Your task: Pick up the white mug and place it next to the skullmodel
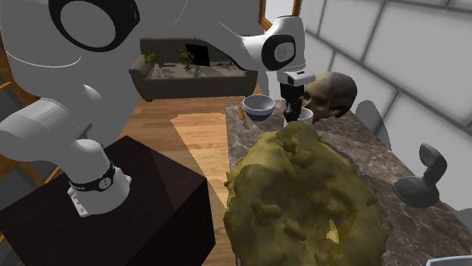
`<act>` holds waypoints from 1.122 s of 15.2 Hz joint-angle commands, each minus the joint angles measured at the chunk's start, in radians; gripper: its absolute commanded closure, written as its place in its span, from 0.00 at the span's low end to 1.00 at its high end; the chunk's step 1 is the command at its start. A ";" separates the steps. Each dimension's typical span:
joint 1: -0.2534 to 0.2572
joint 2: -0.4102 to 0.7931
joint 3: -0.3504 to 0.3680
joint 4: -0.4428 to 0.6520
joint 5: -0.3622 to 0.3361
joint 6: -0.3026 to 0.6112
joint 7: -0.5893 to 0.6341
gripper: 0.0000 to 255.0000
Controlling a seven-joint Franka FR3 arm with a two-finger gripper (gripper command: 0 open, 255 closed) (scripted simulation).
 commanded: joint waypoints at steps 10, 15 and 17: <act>-0.008 -0.073 0.033 0.021 0.057 -0.082 -0.033 0.00; -0.008 -0.073 0.033 0.021 0.057 -0.082 -0.033 0.00; -0.008 -0.073 0.033 0.021 0.057 -0.082 -0.033 0.00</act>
